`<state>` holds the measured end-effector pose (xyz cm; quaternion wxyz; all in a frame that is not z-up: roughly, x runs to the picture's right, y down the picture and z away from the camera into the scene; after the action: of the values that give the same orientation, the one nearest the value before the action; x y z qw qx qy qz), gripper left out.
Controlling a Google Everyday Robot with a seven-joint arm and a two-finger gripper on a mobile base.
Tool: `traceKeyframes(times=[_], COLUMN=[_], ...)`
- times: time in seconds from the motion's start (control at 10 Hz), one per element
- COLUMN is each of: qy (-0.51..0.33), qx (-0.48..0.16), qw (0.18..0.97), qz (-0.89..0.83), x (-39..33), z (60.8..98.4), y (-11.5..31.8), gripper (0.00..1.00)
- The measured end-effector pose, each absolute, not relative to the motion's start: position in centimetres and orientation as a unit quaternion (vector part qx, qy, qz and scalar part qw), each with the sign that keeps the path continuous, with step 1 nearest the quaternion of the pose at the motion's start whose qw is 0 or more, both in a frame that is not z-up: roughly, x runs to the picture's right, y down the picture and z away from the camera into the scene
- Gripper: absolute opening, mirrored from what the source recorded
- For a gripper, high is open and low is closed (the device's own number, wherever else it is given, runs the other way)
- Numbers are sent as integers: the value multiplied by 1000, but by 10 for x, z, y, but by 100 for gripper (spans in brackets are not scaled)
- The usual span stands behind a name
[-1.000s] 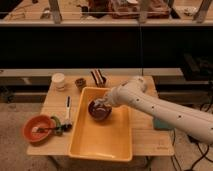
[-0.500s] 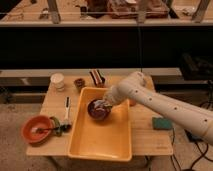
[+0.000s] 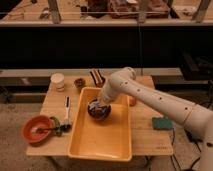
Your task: Wipe purple bowl with towel
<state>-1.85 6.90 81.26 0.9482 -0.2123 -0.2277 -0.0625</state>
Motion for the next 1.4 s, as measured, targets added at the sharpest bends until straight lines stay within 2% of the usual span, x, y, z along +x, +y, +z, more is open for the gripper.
traceKeyframes(times=[0.8,1.4], qy=[-229,-259], qx=[-211,-220], qw=[949,938], qz=[-42,-69], x=[-23,-58], z=[840,837], y=[64,79], gripper=[0,0])
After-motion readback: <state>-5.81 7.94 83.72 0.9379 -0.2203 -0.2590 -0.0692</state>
